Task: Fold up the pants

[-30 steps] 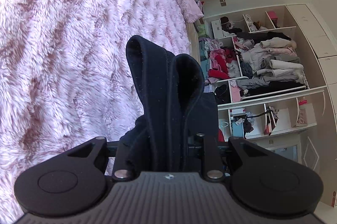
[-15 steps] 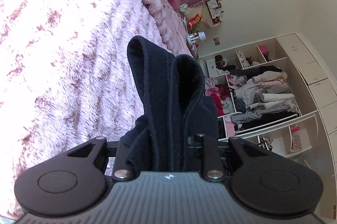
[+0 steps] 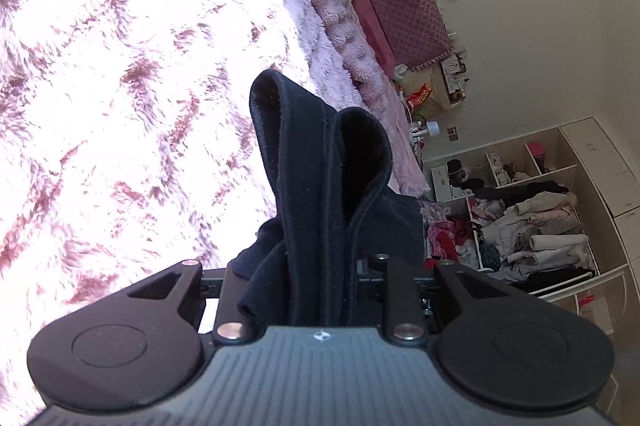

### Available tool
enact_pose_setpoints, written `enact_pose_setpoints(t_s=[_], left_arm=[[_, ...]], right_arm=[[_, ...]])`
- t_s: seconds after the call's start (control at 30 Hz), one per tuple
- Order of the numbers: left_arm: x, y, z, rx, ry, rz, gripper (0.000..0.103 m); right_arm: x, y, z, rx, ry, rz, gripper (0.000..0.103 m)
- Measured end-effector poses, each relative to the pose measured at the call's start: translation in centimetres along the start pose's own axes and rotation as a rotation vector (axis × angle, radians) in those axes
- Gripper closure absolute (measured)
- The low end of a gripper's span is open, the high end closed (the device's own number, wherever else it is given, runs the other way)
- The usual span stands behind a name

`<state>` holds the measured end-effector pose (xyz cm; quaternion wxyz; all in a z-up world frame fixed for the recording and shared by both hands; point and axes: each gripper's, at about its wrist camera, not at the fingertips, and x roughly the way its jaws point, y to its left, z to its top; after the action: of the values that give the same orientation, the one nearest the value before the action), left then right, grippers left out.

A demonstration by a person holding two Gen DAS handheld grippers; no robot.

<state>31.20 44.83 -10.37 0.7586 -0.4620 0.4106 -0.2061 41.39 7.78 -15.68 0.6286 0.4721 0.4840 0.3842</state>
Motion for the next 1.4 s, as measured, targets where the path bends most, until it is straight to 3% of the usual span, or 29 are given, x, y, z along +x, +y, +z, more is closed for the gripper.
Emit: enact_pose_setpoints(t_s=[0.23, 0.37, 0.43, 0.53, 0.63, 0.7, 0.77, 0.83, 0.9, 0.93, 1.0, 1.07, 1.17, 1.23, 1.33, 1.4], left_arm=[[3.4, 6.6, 1.8, -0.085, 0.045, 0.082, 0.074], [4.3, 8.9, 2.0, -0.154, 0.039, 0.066, 0.069], [3.8, 9.4, 2.3, -0.174, 0.006, 0.073, 0.06], [3.5, 9.9, 2.9, -0.212, 0.029, 0.088, 0.059], [2.5, 9.0, 3.6, -0.188, -0.009, 0.16, 0.053], [1.5, 7.6, 3.8, -0.166, -0.051, 0.247, 0.046], [-0.2, 5.8, 3.7, -0.152, -0.124, 0.341, 0.045], [-1.9, 3.8, 3.1, -0.103, -0.194, 0.352, 0.045], [-3.6, 1.6, 2.0, -0.042, -0.286, 0.359, 0.043], [-4.1, 0.2, 1.3, -0.015, -0.343, 0.409, 0.042], [-4.6, -3.4, -0.8, 0.072, -0.486, 0.589, 0.04], [-4.4, -6.7, -2.9, 0.183, -0.585, 0.781, 0.038], [-3.5, -11.2, -7.1, 0.327, -0.693, 0.941, 0.034], [-3.0, -13.1, -9.3, 0.337, -0.697, 0.978, 0.031], [-2.5, -14.3, -12.0, 0.244, -0.678, 0.981, 0.03], [-1.8, -15.1, -13.8, 0.247, -0.649, 1.011, 0.026]], right_arm=[[5.0, -5.3, 0.1, 0.052, 0.015, -0.083, 0.08], [5.4, -8.6, 0.4, 0.146, -0.004, -0.102, 0.08], [5.5, -9.7, 0.9, 0.16, 0.011, -0.132, 0.08], [5.3, -9.7, 1.4, 0.123, 0.061, -0.182, 0.073], [4.5, -8.6, 1.7, 0.041, 0.089, -0.261, 0.063], [3.6, -7.5, 1.7, -0.016, 0.09, -0.312, 0.057], [2.5, -6.2, 1.6, -0.078, 0.079, -0.374, 0.049], [0.8, -3.9, 1.0, -0.174, 0.051, -0.442, 0.046], [-0.8, -1.1, -0.5, -0.338, 0.017, -0.446, 0.047], [-1.5, 0.1, -1.4, -0.399, 0.006, -0.432, 0.047], [-2.5, 1.8, -3.0, -0.471, -0.008, -0.409, 0.051], [-3.2, 3.7, -5.1, -0.565, -0.029, -0.475, 0.051], [-4.0, 5.7, -8.0, -0.659, -0.043, -0.586, 0.052], [-4.4, 6.4, -9.3, -0.665, -0.019, -0.617, 0.05], [-5.3, 7.2, -11.5, -0.694, 0.04, -0.655, 0.047], [-5.6, 8.2, -13.5, -0.77, 0.038, -0.739, 0.043]])
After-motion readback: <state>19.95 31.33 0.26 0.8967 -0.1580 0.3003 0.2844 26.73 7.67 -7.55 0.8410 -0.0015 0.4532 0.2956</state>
